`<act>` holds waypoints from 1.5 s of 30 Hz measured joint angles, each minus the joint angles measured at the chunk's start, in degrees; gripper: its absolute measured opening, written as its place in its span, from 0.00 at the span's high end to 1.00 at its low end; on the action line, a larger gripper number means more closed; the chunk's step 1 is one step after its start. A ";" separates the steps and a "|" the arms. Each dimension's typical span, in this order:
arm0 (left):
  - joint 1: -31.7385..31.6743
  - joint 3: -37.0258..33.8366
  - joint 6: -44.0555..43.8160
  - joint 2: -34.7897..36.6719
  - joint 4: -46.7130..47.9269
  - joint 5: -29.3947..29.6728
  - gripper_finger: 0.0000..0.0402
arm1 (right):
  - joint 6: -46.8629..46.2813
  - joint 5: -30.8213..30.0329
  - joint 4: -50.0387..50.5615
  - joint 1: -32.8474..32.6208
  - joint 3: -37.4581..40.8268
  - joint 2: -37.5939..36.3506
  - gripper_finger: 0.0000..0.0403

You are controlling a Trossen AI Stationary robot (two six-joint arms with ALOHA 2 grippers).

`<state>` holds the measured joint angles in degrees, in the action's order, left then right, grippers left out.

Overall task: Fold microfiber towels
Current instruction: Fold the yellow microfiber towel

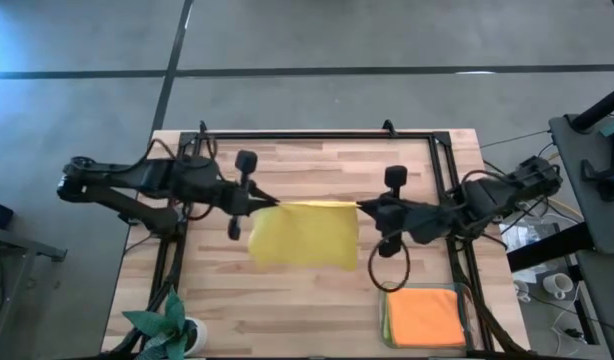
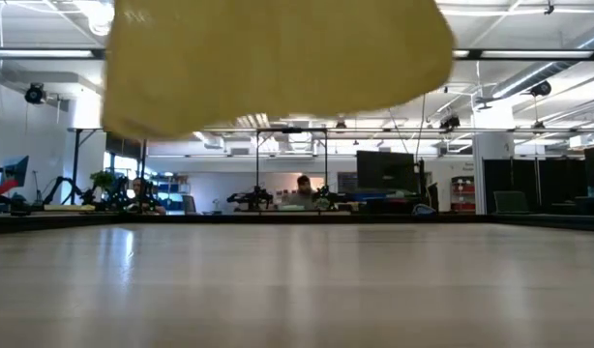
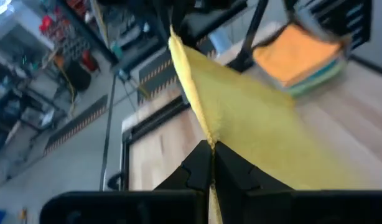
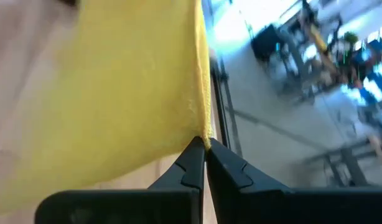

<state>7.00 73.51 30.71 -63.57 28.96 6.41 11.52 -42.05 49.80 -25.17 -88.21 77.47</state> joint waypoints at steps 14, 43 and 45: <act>-17.01 -14.95 -0.34 -25.91 -21.06 -11.95 1.00 | -12.72 8.52 -13.66 17.61 34.35 3.44 0.98; -18.56 -5.83 -1.41 -39.36 -16.01 -6.77 1.00 | -0.69 19.09 -12.69 26.46 43.43 1.57 0.98; -16.60 -6.04 -1.92 -39.36 -16.35 -7.90 1.00 | -1.10 21.18 -10.24 25.99 43.43 1.64 0.98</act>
<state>-9.61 67.47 28.79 -102.94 12.61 -1.49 10.43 -20.87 39.56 0.83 -44.77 79.11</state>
